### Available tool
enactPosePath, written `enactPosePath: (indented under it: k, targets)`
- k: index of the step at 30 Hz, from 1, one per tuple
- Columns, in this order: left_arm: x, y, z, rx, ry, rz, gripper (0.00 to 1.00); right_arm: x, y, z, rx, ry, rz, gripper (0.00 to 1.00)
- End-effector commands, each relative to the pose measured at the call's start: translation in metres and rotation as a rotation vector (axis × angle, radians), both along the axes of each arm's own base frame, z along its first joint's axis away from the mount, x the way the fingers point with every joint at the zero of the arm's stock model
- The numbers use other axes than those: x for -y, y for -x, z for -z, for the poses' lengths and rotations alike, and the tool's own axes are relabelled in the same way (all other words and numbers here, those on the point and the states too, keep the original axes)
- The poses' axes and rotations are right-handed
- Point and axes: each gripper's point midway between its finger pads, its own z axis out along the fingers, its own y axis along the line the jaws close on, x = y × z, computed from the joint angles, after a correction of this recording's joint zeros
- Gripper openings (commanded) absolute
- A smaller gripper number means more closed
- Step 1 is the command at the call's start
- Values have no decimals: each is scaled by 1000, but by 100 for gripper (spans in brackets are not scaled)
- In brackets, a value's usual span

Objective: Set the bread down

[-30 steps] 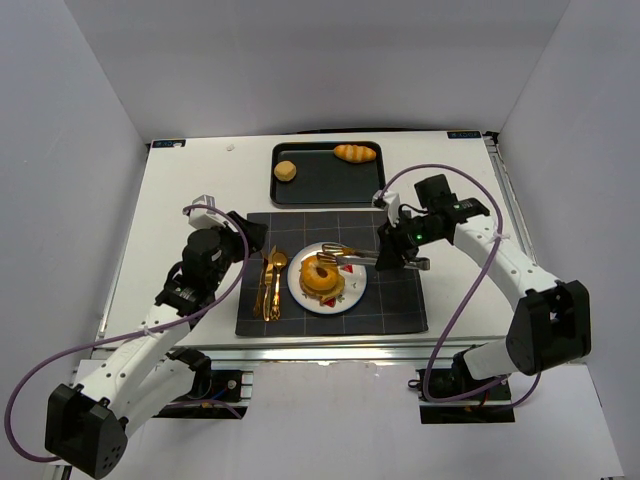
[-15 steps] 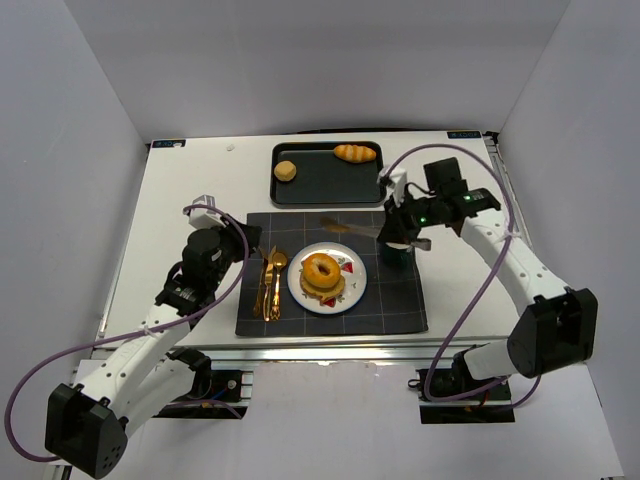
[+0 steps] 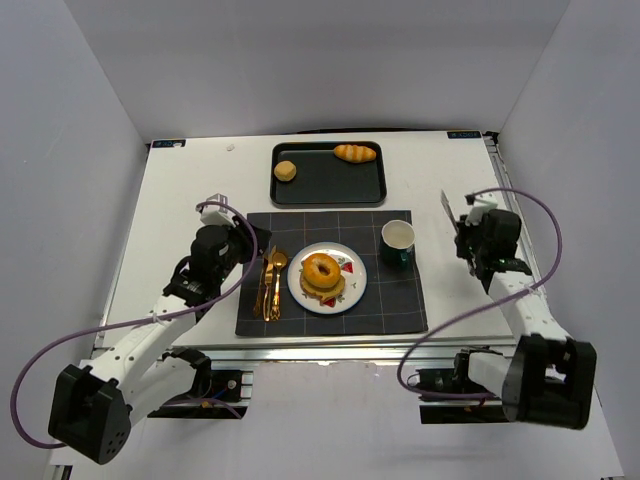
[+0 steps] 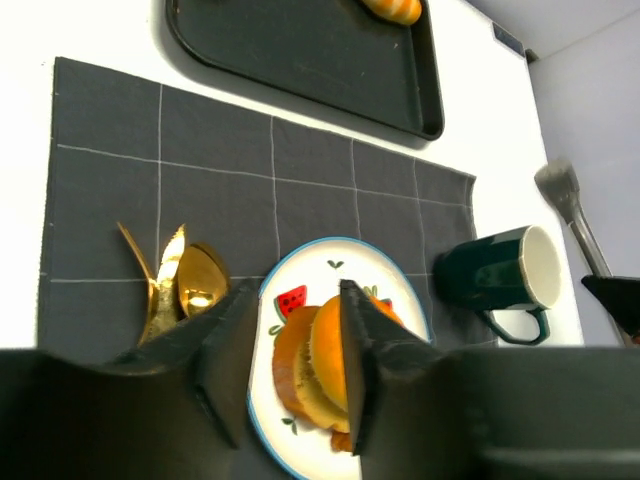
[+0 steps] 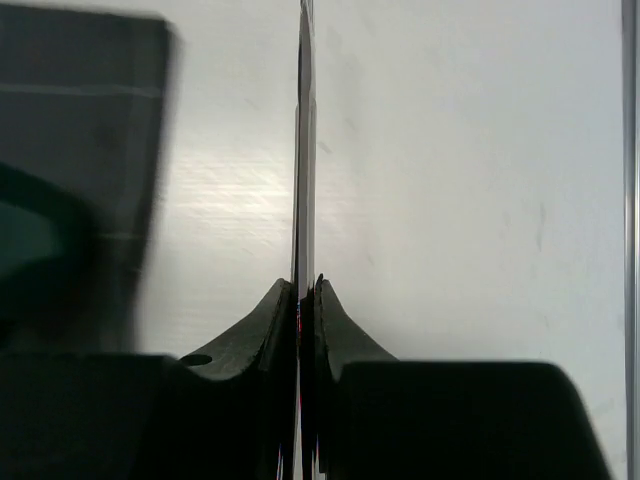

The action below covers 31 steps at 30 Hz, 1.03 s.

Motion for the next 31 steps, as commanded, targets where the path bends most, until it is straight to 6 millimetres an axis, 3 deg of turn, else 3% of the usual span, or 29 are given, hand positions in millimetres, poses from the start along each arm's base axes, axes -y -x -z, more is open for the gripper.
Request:
enactPosePath:
  k: [1,6,8,11,14,15,17,18,20,21,25,26,28,29,31]
  targets:
    - [6,-4,-12,22,-8,37,49,42,-13,6,56,-11,170,0]
    - [6,-6,-13,27,-14,33,53,53,-8,45,-4,35,172,1]
    - [5,-6,-14,28,-11,30,53,52,-6,62,-57,42,141,20]
    - [5,-6,-13,23,-11,25,60,48,-6,77,-133,25,101,26]
    - [4,-5,-14,22,-12,24,64,50,-7,90,-221,26,79,40]
    - [4,-5,-14,22,-14,23,64,50,-2,95,-267,28,73,53]
    - [2,-5,-18,31,-19,17,67,54,-9,93,-285,24,77,64]
    - [2,-5,-20,37,-19,16,67,57,-11,90,-284,25,76,76]
    - [0,-4,-19,32,-24,12,68,58,-21,70,-224,27,61,89]
    - [-2,-2,-16,22,-30,8,68,58,-20,64,-224,30,58,90]
    - [-7,1,-17,22,-31,-15,75,61,-39,4,-129,47,101,89]
    - [-7,1,-17,23,-29,-16,77,67,-53,-25,-78,68,141,89]
    - [-8,2,-18,25,-29,-19,77,63,-64,-47,-53,55,139,90]
    - [-9,3,-19,29,-28,-21,77,58,-74,-72,-13,31,129,90]
    - [-9,3,-20,33,-24,-22,77,42,-84,-90,17,7,82,89]
